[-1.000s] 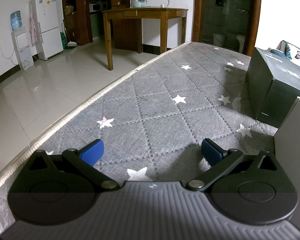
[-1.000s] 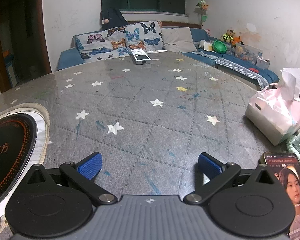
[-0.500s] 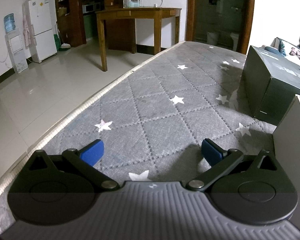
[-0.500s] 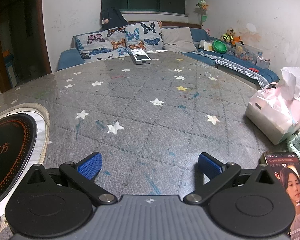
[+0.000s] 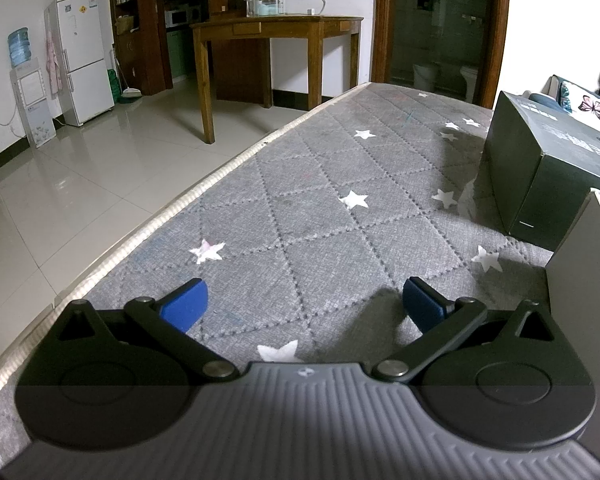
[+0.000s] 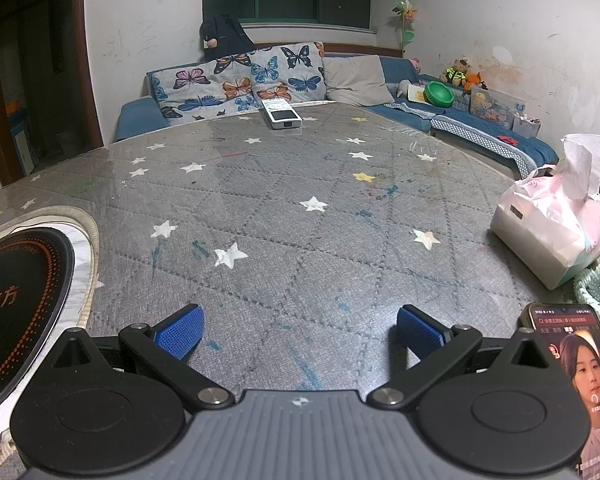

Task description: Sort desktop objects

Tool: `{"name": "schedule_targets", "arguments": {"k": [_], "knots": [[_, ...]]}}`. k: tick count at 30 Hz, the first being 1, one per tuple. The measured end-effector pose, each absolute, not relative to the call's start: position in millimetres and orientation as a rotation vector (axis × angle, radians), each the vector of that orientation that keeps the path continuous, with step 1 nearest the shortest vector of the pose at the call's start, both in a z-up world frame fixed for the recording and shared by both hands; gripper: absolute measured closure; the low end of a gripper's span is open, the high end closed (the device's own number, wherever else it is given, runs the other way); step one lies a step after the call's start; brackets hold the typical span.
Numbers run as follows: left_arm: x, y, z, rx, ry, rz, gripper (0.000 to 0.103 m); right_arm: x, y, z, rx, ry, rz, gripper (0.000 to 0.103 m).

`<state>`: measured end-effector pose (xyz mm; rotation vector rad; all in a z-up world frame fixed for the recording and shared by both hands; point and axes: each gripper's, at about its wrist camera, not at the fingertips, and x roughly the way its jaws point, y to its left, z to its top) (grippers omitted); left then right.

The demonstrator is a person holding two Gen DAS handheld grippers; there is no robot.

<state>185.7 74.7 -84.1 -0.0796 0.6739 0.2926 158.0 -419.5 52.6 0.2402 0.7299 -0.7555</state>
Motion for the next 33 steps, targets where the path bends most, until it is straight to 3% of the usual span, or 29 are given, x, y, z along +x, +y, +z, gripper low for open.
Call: {"name": "schedule_targets", "arguments": {"k": [33], "knots": [[186, 75, -84, -0.080, 0.674, 0.292, 0.000, 133, -392, 58, 0.239, 0.748, -0.722, 0.000]]}}
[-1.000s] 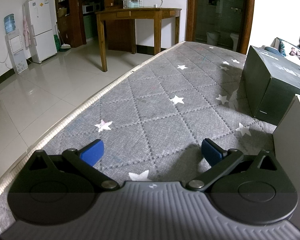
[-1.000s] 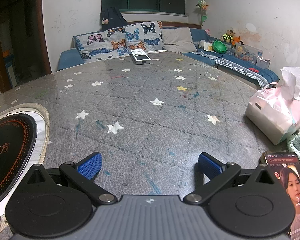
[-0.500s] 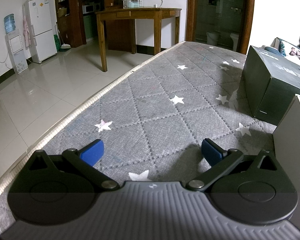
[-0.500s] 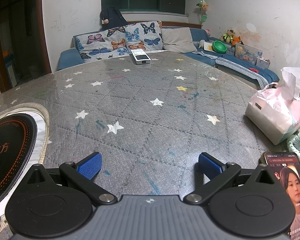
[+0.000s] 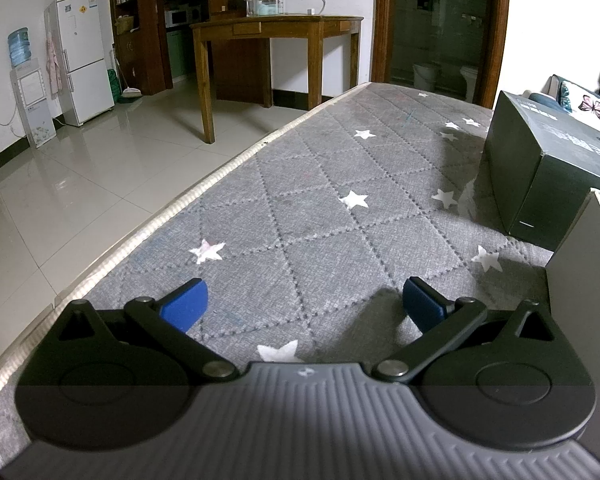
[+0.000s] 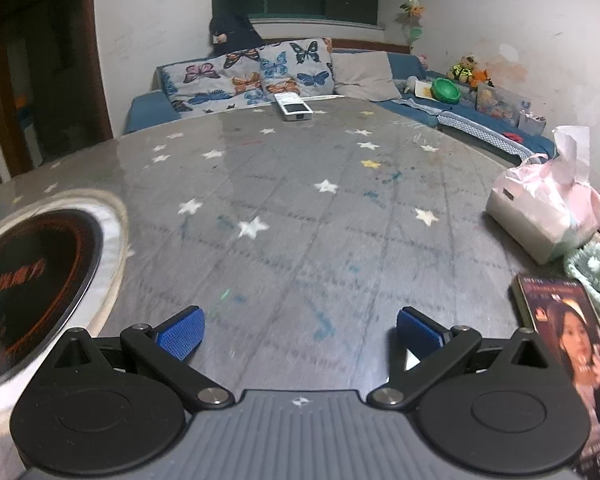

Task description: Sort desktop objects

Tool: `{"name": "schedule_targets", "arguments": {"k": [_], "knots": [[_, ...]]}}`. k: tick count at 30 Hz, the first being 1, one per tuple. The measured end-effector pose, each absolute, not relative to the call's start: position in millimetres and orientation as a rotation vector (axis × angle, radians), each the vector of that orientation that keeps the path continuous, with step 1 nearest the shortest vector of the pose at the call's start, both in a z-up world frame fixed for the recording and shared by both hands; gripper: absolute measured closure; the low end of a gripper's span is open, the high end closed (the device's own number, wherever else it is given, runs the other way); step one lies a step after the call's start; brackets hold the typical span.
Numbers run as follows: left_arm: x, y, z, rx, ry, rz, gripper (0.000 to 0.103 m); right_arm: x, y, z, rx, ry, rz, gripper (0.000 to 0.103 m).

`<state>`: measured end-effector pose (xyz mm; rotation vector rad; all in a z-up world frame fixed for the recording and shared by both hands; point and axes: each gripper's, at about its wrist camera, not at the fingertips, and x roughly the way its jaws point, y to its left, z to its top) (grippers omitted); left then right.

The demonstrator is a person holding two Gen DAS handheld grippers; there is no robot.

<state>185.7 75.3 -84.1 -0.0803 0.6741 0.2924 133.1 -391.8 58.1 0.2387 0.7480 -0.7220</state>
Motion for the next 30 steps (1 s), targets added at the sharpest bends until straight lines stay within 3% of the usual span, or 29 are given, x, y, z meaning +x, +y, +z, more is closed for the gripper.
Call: {"name": "schedule_targets", "arguments": {"k": [30], "knots": [[177, 74, -84, -0.077, 0.680, 0.275, 0.000, 118, -277, 89, 0.079, 0.718, -0.451, 0.000]]}}
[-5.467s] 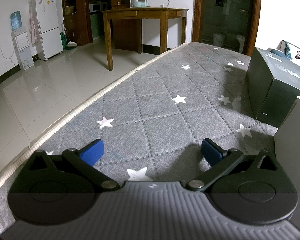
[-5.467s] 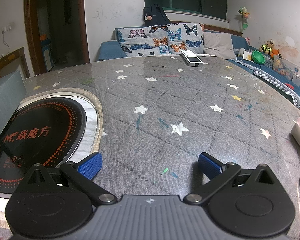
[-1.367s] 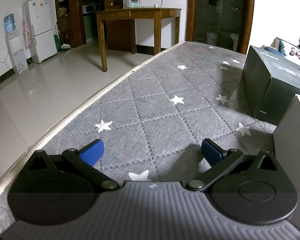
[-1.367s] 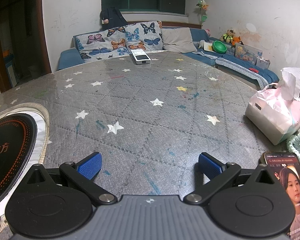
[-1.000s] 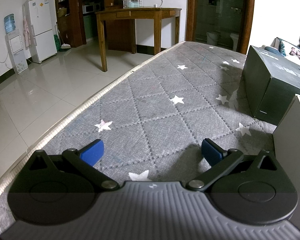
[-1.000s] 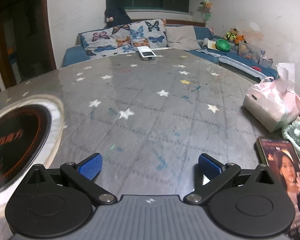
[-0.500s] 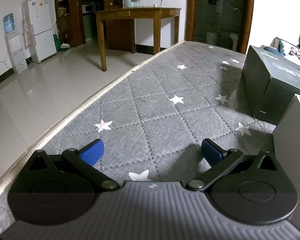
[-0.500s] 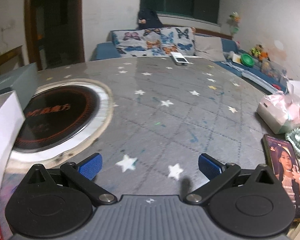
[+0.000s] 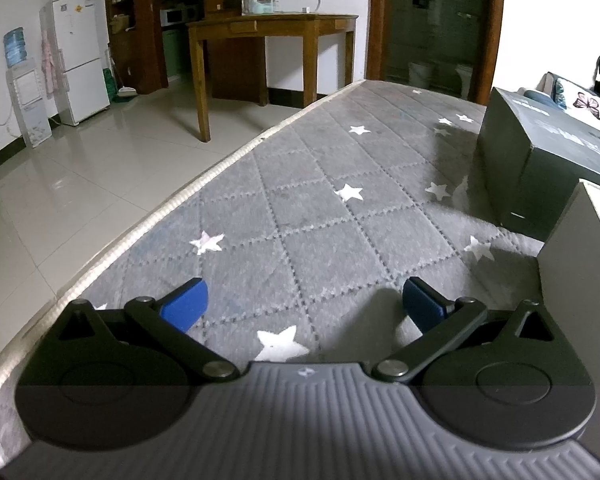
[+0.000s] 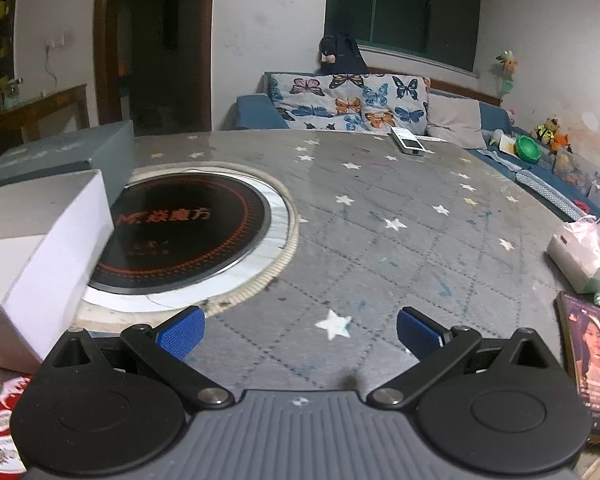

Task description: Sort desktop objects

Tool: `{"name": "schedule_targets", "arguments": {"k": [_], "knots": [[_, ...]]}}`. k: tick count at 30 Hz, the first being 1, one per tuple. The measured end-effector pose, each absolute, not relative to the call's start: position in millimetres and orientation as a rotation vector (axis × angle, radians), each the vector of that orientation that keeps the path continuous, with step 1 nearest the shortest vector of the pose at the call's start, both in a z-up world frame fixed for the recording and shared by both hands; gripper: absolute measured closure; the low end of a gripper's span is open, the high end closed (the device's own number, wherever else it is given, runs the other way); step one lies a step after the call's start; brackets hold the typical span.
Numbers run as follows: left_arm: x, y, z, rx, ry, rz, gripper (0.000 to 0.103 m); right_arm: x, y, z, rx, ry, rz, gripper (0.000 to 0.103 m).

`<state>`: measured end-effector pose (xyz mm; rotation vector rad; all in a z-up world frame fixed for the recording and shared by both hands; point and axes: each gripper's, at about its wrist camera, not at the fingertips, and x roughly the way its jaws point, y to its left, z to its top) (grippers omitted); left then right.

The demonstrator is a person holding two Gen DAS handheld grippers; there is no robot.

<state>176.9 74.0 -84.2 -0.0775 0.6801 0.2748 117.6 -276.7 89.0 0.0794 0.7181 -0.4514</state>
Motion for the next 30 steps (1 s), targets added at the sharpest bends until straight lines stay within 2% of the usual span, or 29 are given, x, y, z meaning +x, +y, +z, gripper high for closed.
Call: {"name": "schedule_targets", "arguments": {"k": [30], "knots": [[163, 71, -86, -0.066, 0.681, 0.252, 0.000, 117, -253, 92, 0.076, 0.694, -0.398, 0.000]]}}
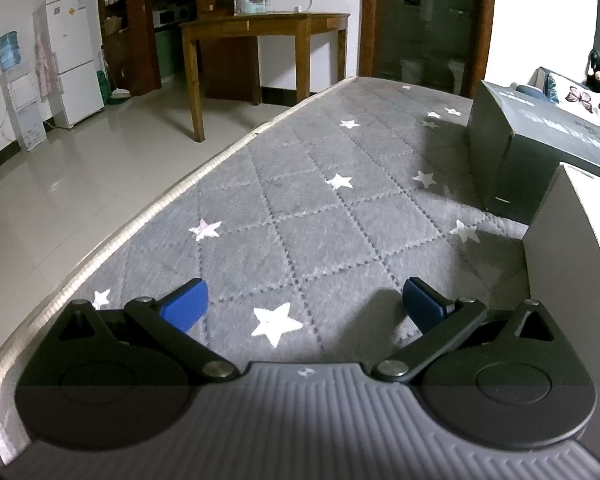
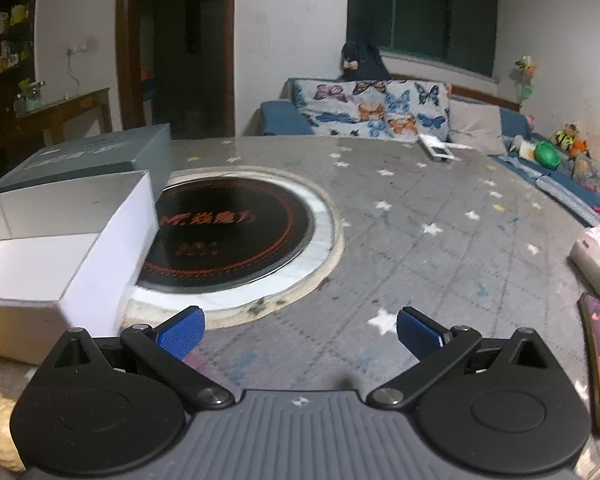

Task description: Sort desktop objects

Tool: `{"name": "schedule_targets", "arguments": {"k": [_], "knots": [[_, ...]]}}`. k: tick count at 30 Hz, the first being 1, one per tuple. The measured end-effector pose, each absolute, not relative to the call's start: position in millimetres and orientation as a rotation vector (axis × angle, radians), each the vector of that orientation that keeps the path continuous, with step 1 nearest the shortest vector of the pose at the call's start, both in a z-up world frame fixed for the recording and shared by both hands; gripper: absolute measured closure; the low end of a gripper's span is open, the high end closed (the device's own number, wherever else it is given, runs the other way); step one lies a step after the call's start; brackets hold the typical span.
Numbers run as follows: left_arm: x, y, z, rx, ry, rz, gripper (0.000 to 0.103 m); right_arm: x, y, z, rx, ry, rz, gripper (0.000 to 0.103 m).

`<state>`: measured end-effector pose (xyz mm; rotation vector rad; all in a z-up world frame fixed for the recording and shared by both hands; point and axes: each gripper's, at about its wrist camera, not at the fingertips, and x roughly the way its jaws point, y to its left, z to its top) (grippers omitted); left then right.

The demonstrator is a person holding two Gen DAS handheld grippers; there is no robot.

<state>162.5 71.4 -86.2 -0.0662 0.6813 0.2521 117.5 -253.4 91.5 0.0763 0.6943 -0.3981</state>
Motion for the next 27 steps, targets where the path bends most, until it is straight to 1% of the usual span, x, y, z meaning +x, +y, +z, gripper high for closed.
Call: {"name": "schedule_targets", "arguments": {"k": [11, 27], "knots": [[172, 85, -88, -0.075, 0.679, 0.278, 0.000, 127, -300, 84, 0.082, 0.686, -0.554, 0.000], [184, 87, -87, -0.080, 0.675, 0.284, 0.000, 153, -352, 58, 0.171, 0.766, -0.671, 0.000]]}}
